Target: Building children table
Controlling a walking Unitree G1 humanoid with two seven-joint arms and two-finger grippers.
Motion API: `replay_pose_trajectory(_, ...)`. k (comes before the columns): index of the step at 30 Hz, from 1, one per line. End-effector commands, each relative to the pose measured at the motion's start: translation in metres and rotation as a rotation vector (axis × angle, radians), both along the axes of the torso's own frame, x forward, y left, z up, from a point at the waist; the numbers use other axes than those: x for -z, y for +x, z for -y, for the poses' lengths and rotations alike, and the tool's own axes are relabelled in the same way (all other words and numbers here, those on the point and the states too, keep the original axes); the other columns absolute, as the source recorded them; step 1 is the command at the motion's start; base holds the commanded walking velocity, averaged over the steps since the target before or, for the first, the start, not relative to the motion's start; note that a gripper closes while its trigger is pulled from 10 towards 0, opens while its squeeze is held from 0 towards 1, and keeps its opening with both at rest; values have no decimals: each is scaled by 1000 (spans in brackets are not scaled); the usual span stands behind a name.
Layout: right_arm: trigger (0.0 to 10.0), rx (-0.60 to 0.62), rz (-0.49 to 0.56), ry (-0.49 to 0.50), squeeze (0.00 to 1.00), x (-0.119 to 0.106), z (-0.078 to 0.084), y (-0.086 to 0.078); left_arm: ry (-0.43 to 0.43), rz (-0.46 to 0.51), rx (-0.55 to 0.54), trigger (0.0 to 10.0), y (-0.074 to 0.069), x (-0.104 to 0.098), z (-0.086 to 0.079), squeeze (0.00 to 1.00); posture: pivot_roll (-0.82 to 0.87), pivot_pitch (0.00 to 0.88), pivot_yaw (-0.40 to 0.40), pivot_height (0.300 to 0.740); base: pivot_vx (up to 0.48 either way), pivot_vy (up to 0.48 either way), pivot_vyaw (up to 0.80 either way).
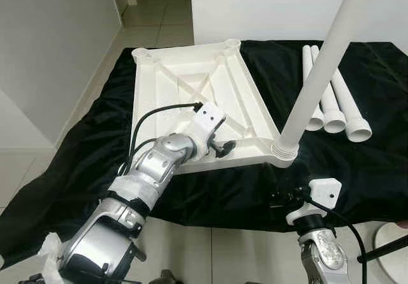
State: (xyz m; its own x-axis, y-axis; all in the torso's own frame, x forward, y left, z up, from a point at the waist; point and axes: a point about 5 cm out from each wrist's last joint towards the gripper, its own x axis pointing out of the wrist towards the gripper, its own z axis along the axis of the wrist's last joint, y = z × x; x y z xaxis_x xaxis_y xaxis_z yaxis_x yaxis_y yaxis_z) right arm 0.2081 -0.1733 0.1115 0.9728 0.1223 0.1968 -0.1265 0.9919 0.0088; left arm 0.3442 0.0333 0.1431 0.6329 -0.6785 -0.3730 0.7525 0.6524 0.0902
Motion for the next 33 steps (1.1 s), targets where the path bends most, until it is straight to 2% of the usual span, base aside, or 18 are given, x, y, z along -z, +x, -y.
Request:
replay_pose_trajectory(1, 10000, -20, -1, -1, 0, -1, -5, 0, 61, 9, -169, 10000, 10, 3, -12, 0, -103, 0, 117, 740, 0, 0, 0)
replay_pose_trajectory(11, 10000, -28, -3, -11, 0, -2, -8, 3, 148, -94, -196, 10000, 15, 15, -19, 0, -101, 0, 125, 740, 0, 0, 0)
replay_pose_trajectory(20, 10000, -22, 3, -18, 0, -3, -9, 7, 153, -167, -214, 10000, 17, 19, -16, 0, -106, 0, 131, 740, 0, 0, 0)
replay_pose_trajectory(22, 10000, -21, 5, -19, 0, -3, -9, 7, 152, -172, -215, 9686, 18, 19, -16, 0, -110, 0, 136, 740, 0, 0, 0)
replay_pose_trajectory(23, 10000, -18, 6, -20, 0, -4, -10, 7, 155, -174, -214, 6353, 19, 18, -16, 0, -112, 0, 138, 740, 0, 0, 0)
replay_pose_trajectory(25, 10000, -17, 6, -20, 0, -4, -10, 7, 157, -174, -214, 6353, 20, 18, -15, 0, -112, 0, 138, 740, 0, 0, 0)
replay_pose_trajectory(26, 10000, -16, 6, -23, 0, -4, -10, 7, 158, -171, -216, 3725, 20, 17, -15, 0, -115, 0, 138, 740, 0, 0, 0)
replay_pose_trajectory(27, 10000, -15, 7, -25, 0, -4, -10, 7, 158, -169, -217, 3725, 21, 17, -15, 0, -115, 0, 138, 740, 0, 0, 0)
replay_pose_trajectory(28, 10000, -15, 7, -26, 0, -4, -10, 7, 158, -168, -217, 0, 21, 16, -15, 0, -115, 0, 138, 740, 0, 0, 0)
replay_pose_trajectory(33, 10000, -10, 0, -36, 0, -2, -8, 7, 155, -176, -205, 0, 20, 17, -13, 0, -115, 0, 137, 740, 0, 0, 0)
